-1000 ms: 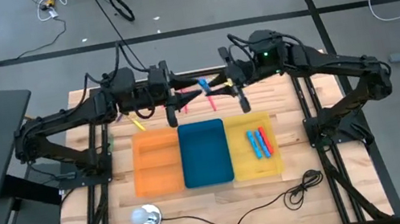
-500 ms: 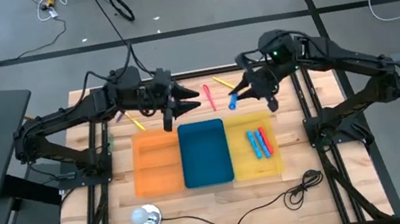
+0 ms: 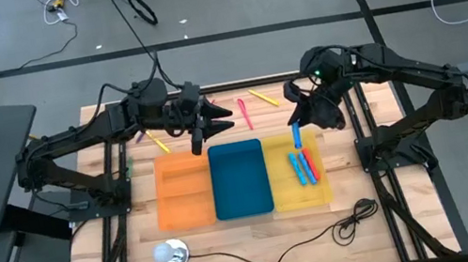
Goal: Pick & Place Markers
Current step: Put the blue marker into the yellow bin
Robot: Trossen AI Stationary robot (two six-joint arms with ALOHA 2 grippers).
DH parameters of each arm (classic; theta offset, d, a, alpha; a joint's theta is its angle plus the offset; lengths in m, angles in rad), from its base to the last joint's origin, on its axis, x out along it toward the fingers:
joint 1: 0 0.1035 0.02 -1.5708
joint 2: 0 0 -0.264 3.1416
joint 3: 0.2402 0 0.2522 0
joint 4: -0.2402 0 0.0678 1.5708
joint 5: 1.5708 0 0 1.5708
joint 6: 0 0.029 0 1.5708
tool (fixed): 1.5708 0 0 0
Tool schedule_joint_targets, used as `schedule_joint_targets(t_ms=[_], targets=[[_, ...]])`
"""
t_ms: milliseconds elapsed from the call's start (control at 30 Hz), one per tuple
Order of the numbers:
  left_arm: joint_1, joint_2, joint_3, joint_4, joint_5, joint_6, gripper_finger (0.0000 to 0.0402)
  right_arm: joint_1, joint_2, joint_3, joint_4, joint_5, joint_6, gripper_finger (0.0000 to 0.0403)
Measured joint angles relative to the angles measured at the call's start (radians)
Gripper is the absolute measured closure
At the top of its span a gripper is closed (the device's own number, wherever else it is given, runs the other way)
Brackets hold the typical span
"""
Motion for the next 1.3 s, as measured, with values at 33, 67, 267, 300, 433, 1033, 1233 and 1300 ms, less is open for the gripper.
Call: schedule_joint_targets(t_ms=[33, 67, 267, 300, 433, 1033, 1233, 1300], targets=[[0.0, 0.0, 0.0, -0.001, 0.0, 0.0, 0.023, 0.006, 0.0, 0.0, -0.013, 0.001, -0.01, 0.0356], [0.0, 0.0, 0.0, -0.001, 0.0, 0.0, 0.023, 0.011, 0.0, 0.0, -0.019, 0.007, -0.018, 0.0356], [0.0, 0.0, 0.0, 0.0, 0.0, 0.0, 0.023, 0.065, 0.014, 0.0, -0.016, 0.087, -0.07, 0.0356], [0.0, 0.0, 0.0, 0.0, 0.0, 0.0, 0.023, 0.074, 0.021, 0.0, -0.016, 0.105, -0.081, 0.0356], [0.0, 0.0, 0.0, 0.0, 0.0, 0.0, 0.023, 0.09, 0.034, 0.0, -0.017, 0.136, -0.097, 0.0356], [0.0, 0.0, -0.001, -0.001, 0.0, 0.0, 0.023, 0.092, 0.037, -0.316, 0.108, 0.217, -0.202, 0.0356], [0.0, 0.0, -0.001, -0.012, 0.03, 0.004, 0.023, 0.104, 0.054, -0.376, 0.187, 0.207, -0.207, 0.0356], [0.0, 0.0, -0.001, -0.017, 0.034, 0.007, 0.023, 0.116, 0.072, -0.388, 0.201, 0.206, -0.215, 0.0356]])
